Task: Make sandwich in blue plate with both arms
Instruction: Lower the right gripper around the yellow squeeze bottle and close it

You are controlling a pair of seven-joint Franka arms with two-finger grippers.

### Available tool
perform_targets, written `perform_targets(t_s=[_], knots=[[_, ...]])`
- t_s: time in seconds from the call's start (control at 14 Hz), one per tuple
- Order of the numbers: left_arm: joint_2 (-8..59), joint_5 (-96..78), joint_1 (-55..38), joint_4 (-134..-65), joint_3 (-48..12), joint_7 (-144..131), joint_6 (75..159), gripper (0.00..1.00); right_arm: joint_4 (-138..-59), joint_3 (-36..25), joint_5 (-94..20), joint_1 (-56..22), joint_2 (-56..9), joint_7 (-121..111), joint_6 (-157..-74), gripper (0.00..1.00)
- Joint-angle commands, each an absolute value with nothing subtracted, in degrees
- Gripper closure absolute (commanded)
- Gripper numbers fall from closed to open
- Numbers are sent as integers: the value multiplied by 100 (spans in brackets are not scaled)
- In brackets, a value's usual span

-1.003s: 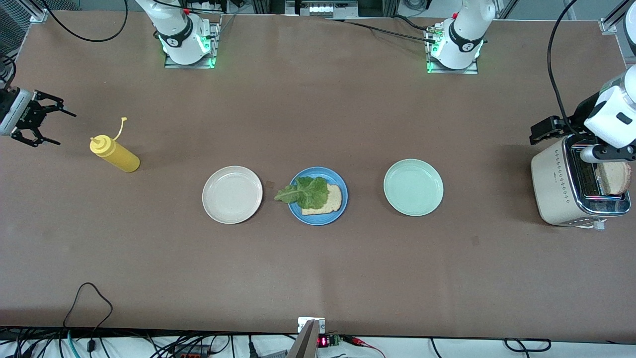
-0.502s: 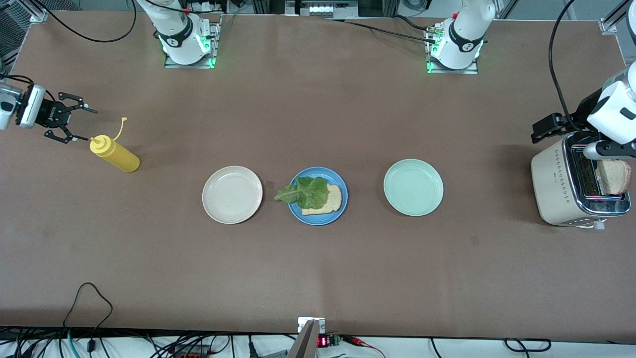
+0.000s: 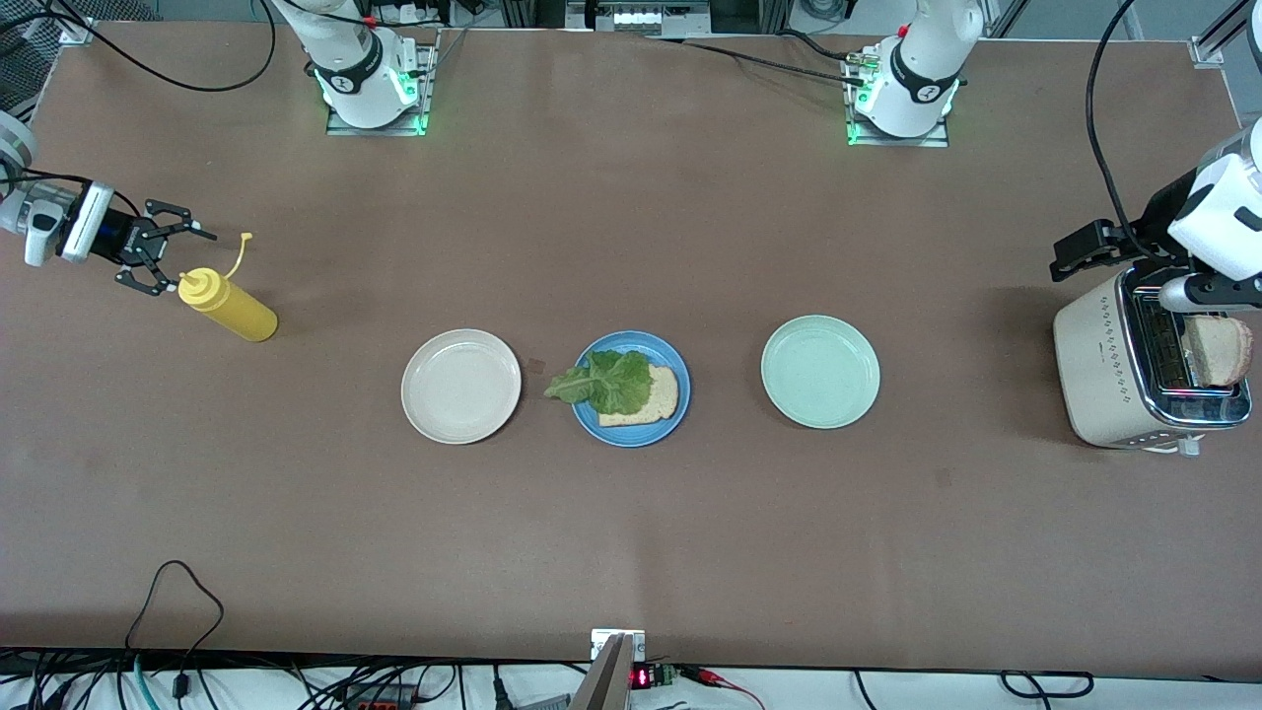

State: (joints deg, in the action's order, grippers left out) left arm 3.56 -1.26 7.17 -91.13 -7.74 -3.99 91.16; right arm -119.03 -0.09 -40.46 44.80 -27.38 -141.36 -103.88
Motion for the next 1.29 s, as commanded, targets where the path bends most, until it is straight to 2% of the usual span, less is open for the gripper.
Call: perform_targets(t_s=[0.0, 0.29, 0.57, 1.22], knots=[[308, -202, 747, -9062, -765, -316, 9070, 0, -11409, 228, -4166, 4641, -3268, -14229, -10231, 0], [325, -185, 747, -9062, -773, -316, 9316, 0, -11321, 246, -4315, 4632, -3428, -14229, -10178, 0], [316, -185, 738, -9062, -782, -316, 9281, 0, -10672, 387, -4350, 4641, -3866, -14229, -10116, 0], [343, -193, 668, -8974, -774, -316, 9290, 0, -10661, 729, -4605, 4527, -3964, -14177, -10169, 0]])
